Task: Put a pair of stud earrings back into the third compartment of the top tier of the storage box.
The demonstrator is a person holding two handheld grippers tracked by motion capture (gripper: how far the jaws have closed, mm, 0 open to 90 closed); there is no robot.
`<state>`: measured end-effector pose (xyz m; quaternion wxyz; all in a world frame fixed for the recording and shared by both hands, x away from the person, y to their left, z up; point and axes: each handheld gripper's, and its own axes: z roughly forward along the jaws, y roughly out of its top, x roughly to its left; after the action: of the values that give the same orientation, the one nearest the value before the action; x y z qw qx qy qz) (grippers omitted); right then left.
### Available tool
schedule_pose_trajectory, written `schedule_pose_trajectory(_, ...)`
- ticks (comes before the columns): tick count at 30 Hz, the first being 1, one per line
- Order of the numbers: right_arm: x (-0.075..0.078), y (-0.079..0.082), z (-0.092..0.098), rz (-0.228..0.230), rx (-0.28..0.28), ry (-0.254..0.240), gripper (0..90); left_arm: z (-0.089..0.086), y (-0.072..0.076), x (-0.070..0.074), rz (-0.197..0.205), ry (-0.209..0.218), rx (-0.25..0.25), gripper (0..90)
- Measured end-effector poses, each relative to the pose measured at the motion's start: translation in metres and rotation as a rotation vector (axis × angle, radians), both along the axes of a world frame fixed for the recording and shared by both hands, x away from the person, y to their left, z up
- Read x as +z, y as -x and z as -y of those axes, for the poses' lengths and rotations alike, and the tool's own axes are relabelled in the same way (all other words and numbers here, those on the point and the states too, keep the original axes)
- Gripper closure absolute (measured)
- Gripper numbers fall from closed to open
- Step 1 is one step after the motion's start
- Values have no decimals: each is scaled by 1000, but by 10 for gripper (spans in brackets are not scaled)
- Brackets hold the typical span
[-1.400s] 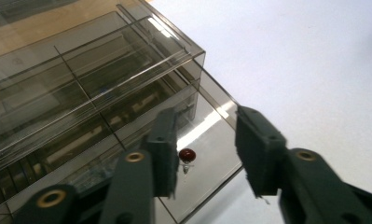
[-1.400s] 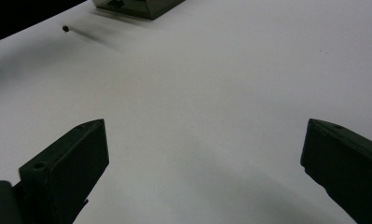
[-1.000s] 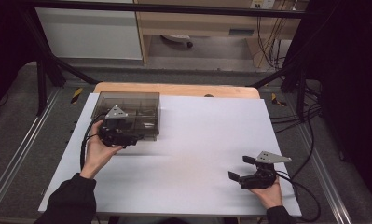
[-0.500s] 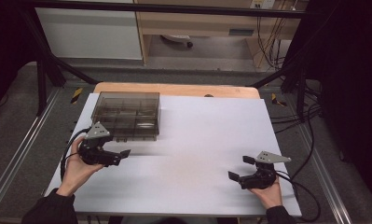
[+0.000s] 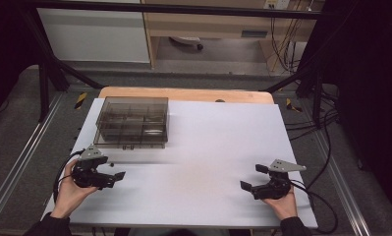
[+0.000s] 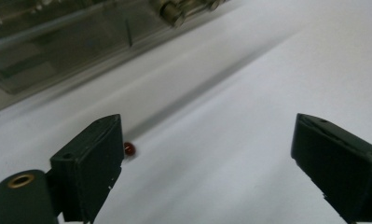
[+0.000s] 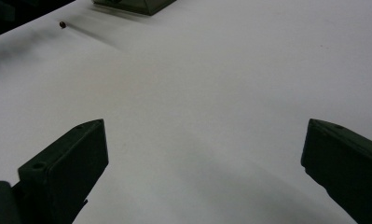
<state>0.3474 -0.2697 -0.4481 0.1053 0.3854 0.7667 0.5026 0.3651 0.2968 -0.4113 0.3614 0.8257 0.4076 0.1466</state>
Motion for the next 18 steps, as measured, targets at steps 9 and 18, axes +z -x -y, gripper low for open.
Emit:
schedule_pose_trajectory(9,0,0,0,1,0,0,13,-16,-19,-18,-47,-29,54,229)
schedule_pose_trajectory(18,0,0,0,2,-1,-1,14,-17,-32,-24,-64,-67,97,383)
